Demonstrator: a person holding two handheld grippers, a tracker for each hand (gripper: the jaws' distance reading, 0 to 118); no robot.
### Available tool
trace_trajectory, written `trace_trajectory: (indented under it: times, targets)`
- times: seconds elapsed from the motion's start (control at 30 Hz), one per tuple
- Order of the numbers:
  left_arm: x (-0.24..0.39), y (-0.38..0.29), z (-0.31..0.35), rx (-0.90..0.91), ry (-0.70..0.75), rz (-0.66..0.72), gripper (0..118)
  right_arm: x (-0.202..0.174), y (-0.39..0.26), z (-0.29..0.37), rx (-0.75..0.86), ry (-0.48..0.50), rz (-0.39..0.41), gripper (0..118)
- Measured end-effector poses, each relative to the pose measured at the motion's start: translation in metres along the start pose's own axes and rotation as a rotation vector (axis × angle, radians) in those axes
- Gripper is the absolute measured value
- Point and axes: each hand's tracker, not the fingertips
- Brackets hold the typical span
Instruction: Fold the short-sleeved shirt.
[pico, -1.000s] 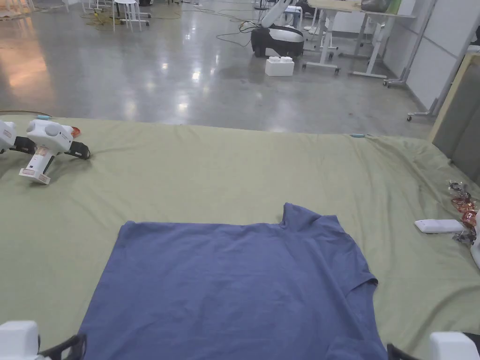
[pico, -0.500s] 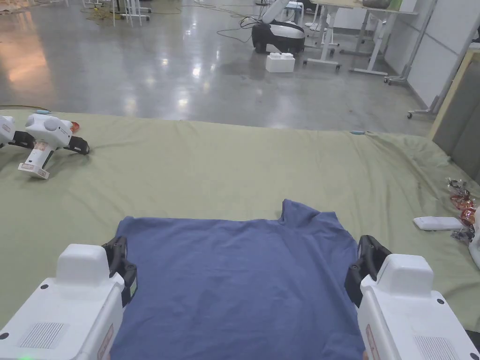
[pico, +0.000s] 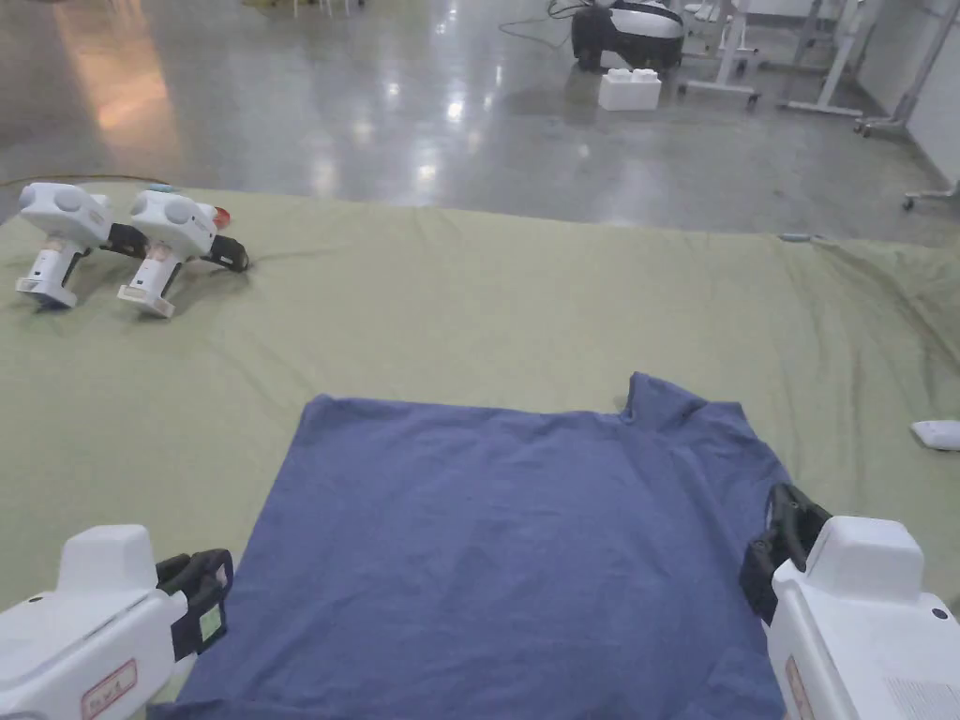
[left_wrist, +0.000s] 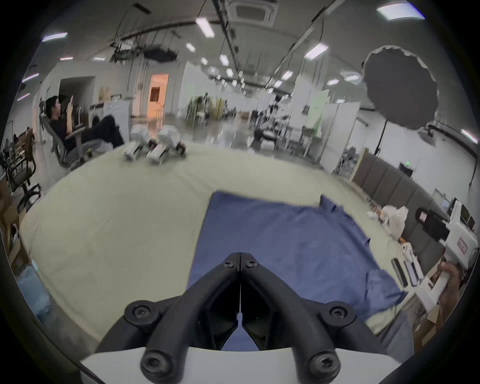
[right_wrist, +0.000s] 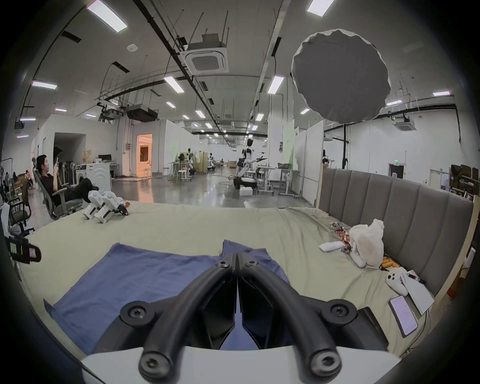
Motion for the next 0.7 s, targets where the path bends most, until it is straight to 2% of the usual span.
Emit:
trace_trajectory:
  times: [0.03, 0.1, 0.13, 0.2, 0.27, 0.37, 0.53, 0.6, 0.7]
  targets:
    - [-0.009, -0.006, -0.002, -0.060, 0.016, -0.006, 0, 0.000, -0.003, 0.000, -0.012, 0.004, 0.004, 0]
    - [-0.021, -0.018, -0.007, -0.144, 0.062, 0.005, 11, -0.001, -0.008, -0.002, -0.036, 0.015, 0.007, 0]
    - [-0.028, -0.024, -0.011, -0.181, 0.069, 0.019, 19, -0.001, -0.010, -0.004, -0.050, 0.022, 0.011, 0]
    - [-0.028, -0.030, -0.013, -0.235, 0.094, 0.051, 48, -0.002, -0.014, -0.006, -0.072, 0.030, 0.022, 0]
    - [-0.034, -0.039, -0.022, -0.284, 0.115, 0.076, 68, -0.002, -0.017, -0.006, -0.084, 0.033, 0.025, 0]
    - [-0.031, -0.046, -0.033, -0.364, 0.145, 0.065, 70, 0.000, -0.020, -0.006, -0.100, 0.032, 0.027, 0]
    - [-0.022, -0.052, -0.047, -0.379, 0.191, 0.055, 67, 0.008, -0.025, -0.005, -0.124, 0.021, 0.027, 0]
    - [-0.022, -0.053, -0.050, -0.352, 0.208, 0.055, 56, 0.012, -0.027, -0.005, -0.137, 0.016, 0.026, 0]
    - [-0.014, -0.054, -0.055, -0.372, 0.211, 0.033, 52, 0.017, -0.031, -0.003, -0.154, 0.006, 0.018, 0]
